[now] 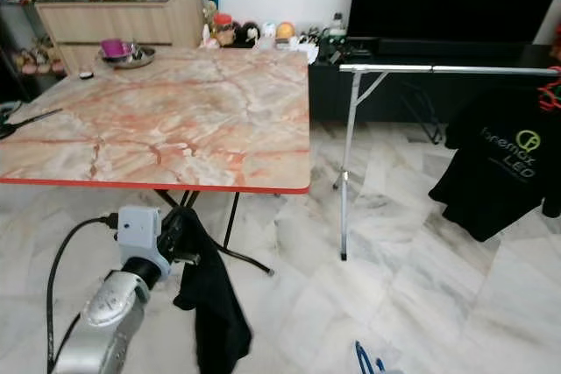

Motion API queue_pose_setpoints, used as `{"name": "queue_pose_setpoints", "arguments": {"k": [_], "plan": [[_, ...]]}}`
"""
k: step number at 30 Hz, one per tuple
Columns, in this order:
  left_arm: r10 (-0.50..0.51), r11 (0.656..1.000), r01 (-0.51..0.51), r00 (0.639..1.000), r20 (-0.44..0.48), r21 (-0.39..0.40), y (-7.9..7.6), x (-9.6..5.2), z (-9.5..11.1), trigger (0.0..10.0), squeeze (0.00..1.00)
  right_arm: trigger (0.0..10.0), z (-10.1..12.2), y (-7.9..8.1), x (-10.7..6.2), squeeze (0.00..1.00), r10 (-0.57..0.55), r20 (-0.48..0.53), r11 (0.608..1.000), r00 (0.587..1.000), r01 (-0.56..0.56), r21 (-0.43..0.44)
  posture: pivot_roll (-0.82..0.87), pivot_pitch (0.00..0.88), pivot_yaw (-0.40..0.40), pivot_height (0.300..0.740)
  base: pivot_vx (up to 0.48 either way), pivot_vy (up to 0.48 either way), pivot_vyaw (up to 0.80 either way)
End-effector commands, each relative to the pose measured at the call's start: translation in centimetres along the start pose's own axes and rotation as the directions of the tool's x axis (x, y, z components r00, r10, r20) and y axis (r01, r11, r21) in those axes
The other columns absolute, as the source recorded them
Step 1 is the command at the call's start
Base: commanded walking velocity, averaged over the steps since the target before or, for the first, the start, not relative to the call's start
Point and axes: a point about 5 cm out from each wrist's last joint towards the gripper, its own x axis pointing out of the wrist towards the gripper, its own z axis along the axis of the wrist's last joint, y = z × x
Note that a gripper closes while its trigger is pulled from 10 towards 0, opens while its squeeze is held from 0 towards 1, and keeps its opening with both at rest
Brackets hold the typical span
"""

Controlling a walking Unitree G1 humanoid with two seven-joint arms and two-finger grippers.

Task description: Hang hanger

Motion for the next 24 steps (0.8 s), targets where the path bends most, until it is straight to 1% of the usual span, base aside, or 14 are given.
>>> {"name": "queue_pose_setpoints", "arguments": {"k": [1, 5, 7, 8, 10, 12, 13, 14, 15, 17, 19, 21, 22, 24], "plan": [[-0.034, 0.999, 0.033, 0.995, 0.097, 0.018, -0.6, 1.6, 2.6, 10.0, 0.00, 10.0, -0.1, -0.4, 0.0, 0.00, -0.007, -0.004, 1.000, 1.000, 0.007, 0.000, 0.04, 0.000, 0.015, 0.740, 0.352, 0.000, 0.00], [-0.030, 0.999, 0.026, 0.989, 0.144, 0.032, -0.3, 2.8, 4.2, 10.0, 0.00, 10.0, 0.0, -0.3, 0.0, 0.00, -0.006, -0.004, 1.000, 1.000, 0.006, -0.001, 0.04, 0.000, 0.015, 0.740, 0.356, 0.000, 0.00], [-0.052, 0.998, 0.046, 0.971, 0.233, 0.031, -0.4, 4.8, 7.3, 10.0, 0.00, 10.0, 0.0, -0.3, 0.0, 0.00, -0.006, -0.002, 1.000, 1.000, 0.006, 0.001, 0.04, 0.000, 0.013, 0.740, 0.371, 0.000, 0.00], [-0.052, 0.998, 0.046, 0.971, 0.233, 0.031, -0.4, 4.8, 7.3, 10.0, 0.00, 10.0, 0.0, -0.3, 0.0, 0.00, -0.006, -0.002, 1.000, 1.000, 0.006, 0.001, 0.04, 0.000, 0.013, 0.740, 0.375, 0.000, 0.00], [-0.091, 0.996, 0.083, 0.950, 0.298, 0.038, -1.3, 6.2, 9.8, 10.0, 0.00, 10.0, 0.1, -0.3, 0.0, 0.00, -0.004, -0.003, 1.000, 1.000, 0.004, -0.001, 0.05, 0.000, 0.012, 0.740, 0.377, 0.000, 0.00], [-0.104, 0.994, 0.103, 0.932, 0.346, 0.023, -1.8, 7.1, 11.5, 10.0, 0.00, 10.0, 0.1, -0.2, 0.0, 0.00, -0.002, -0.003, 1.000, 1.000, 0.002, -0.002, 0.05, 0.000, 0.012, 0.740, 0.382, 0.000, 0.00], [-0.116, 0.993, 0.121, 0.914, 0.389, 0.013, -2.3, 7.9, 13.1, 10.0, 0.00, 10.0, 0.2, -0.1, 0.1, 0.00, 0.001, -0.001, 1.000, 1.000, -0.001, -0.003, 0.05, 0.000, 0.012, 0.740, 0.394, 0.000, 0.00], [-0.116, 0.993, 0.121, 0.914, 0.389, 0.013, -2.3, 7.9, 13.1, 10.0, 0.00, 10.0, 0.2, -0.1, 0.1, 0.00, 0.001, -0.001, 1.000, 1.000, -0.001, -0.003, 0.05, 0.000, 0.012, 0.740, 0.394, 0.000, 0.00], [-0.127, 0.991, 0.136, 0.898, 0.422, 0.008, -2.6, 8.6, 14.4, 10.0, 0.00, 10.0, 0.2, -0.1, 0.1, 0.00, 0.003, -0.002, 1.000, 1.000, -0.003, -0.006, 0.05, 0.000, 0.013, 0.740, 0.394, 0.000, 0.00], [-0.144, 0.987, 0.161, 0.883, 0.447, 0.000, -3.0, 9.3, 15.5, 10.0, 0.00, 10.0, 0.2, 0.0, 0.1, 0.00, 0.004, -0.003, 1.000, 1.000, -0.004, -0.008, 0.05, 0.000, 0.014, 0.740, 0.407, 0.000, 0.00], [-0.174, 0.983, 0.179, 0.867, 0.467, 0.033, -3.6, 10.0, 16.7, 10.0, 0.00, 10.0, 0.3, 0.0, 0.1, 0.00, 0.004, -0.002, 1.000, 1.000, -0.004, -0.008, 0.05, 0.000, 0.015, 0.740, 0.416, 0.000, 0.00], [-0.194, 0.979, 0.200, 0.852, 0.486, 0.041, -3.9, 10.5, 17.8, 10.0, 0.00, 10.0, 0.4, 0.0, 0.1, 0.00, 0.004, -0.002, 1.000, 1.000, -0.004, -0.008, 0.05, 0.000, 0.016, 0.740, 0.422, 0.000, 0.00], [-0.214, 0.975, 0.214, 0.841, 0.496, 0.059, -4.2, 11.0, 18.8, 10.0, 0.00, 10.0, 0.4, 0.0, 0.2, 0.00, 0.005, -0.001, 1.000, 1.000, -0.005, -0.007, 0.05, 0.000, 0.018, 0.740, 0.431, 0.000, 0.00], [-0.229, 0.973, 0.218, 0.837, 0.498, 0.081, -4.4, 11.4, 19.5, 10.0, 0.00, 10.0, 0.4, 0.1, 0.2, 0.00, 0.006, -0.002, 1.000, 1.000, -0.006, -0.007, 0.05, 0.000, 0.019, 0.740, 0.431, 0.000, 0.00]]}}
